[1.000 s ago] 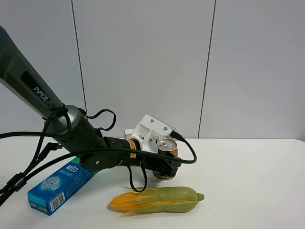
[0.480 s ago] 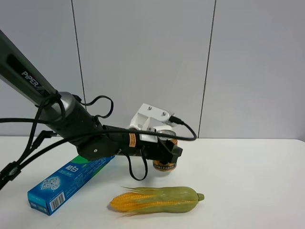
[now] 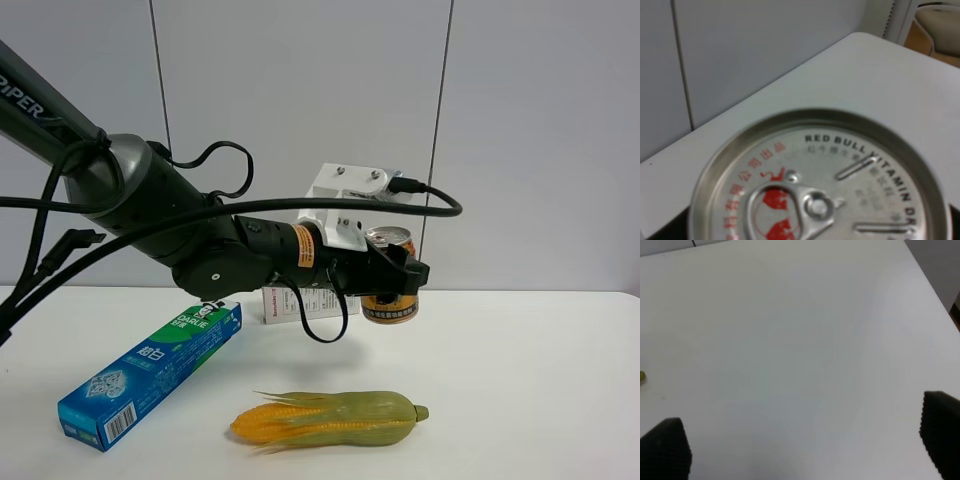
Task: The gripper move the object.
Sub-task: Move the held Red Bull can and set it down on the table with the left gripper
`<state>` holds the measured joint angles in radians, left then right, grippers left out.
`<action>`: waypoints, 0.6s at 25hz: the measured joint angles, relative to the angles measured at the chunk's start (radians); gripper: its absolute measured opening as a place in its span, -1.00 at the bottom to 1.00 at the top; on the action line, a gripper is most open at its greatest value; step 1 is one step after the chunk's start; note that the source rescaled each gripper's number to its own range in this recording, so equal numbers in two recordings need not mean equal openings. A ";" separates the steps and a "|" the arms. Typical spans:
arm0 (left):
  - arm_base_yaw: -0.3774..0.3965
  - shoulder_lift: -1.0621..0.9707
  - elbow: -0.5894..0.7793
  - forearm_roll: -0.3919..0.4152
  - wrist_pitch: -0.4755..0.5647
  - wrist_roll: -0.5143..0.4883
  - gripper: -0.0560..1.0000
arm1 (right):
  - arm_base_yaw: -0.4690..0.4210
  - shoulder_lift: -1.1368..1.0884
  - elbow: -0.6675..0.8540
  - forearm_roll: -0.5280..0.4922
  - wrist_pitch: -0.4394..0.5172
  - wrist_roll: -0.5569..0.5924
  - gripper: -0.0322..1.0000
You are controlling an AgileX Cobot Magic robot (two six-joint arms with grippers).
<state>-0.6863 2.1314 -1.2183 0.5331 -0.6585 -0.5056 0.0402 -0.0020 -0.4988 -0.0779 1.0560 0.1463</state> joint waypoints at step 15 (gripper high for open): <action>-0.160 0.015 -0.053 -0.010 0.010 -0.002 -0.86 | 0.000 0.000 0.000 0.000 0.000 0.000 1.00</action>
<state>-0.8461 2.1463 -1.2715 0.5228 -0.6488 -0.5079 0.0402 -0.0020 -0.4988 -0.0779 1.0560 0.1463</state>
